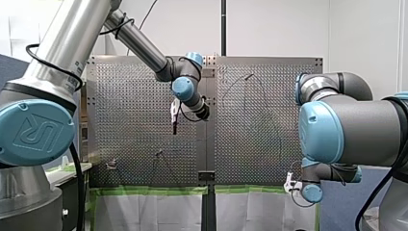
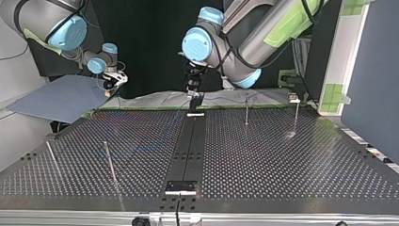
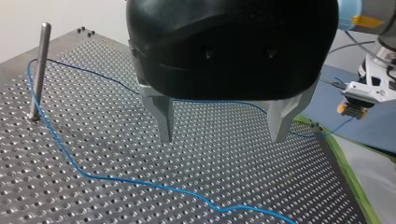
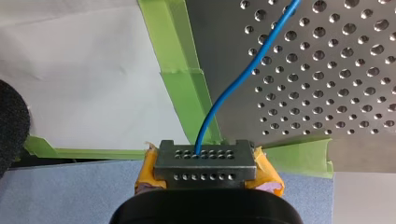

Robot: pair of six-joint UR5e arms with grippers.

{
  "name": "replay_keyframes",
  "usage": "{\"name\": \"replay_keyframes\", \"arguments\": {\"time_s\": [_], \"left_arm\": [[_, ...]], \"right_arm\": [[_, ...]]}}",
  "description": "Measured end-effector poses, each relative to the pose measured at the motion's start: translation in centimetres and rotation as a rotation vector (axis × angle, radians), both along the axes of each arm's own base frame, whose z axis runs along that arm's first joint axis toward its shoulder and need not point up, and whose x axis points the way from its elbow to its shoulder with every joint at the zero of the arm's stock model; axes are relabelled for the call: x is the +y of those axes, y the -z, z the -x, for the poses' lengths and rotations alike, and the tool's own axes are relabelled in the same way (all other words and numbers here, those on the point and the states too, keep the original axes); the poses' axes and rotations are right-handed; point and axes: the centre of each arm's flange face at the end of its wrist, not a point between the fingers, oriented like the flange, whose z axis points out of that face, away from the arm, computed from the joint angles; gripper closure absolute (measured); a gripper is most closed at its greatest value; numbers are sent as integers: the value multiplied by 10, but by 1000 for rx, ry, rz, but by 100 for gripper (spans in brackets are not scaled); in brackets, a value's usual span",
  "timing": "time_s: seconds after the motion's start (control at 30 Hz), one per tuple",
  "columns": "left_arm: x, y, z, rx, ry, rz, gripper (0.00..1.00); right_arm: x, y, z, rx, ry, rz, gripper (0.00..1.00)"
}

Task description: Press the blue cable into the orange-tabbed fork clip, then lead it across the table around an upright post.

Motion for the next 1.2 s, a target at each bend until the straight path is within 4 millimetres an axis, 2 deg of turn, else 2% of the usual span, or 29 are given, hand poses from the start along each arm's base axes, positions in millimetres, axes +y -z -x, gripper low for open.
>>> {"name": "replay_keyframes", "arguments": {"time_s": [0.67, 1.2], "left_arm": [[29, 66, 38, 8, -42, 34, 0], [56, 110, 72, 9, -50, 42, 0]], "right_arm": [[0, 0, 0, 0, 0, 0, 100], [0, 0, -3, 1, -5, 2, 100]]}}
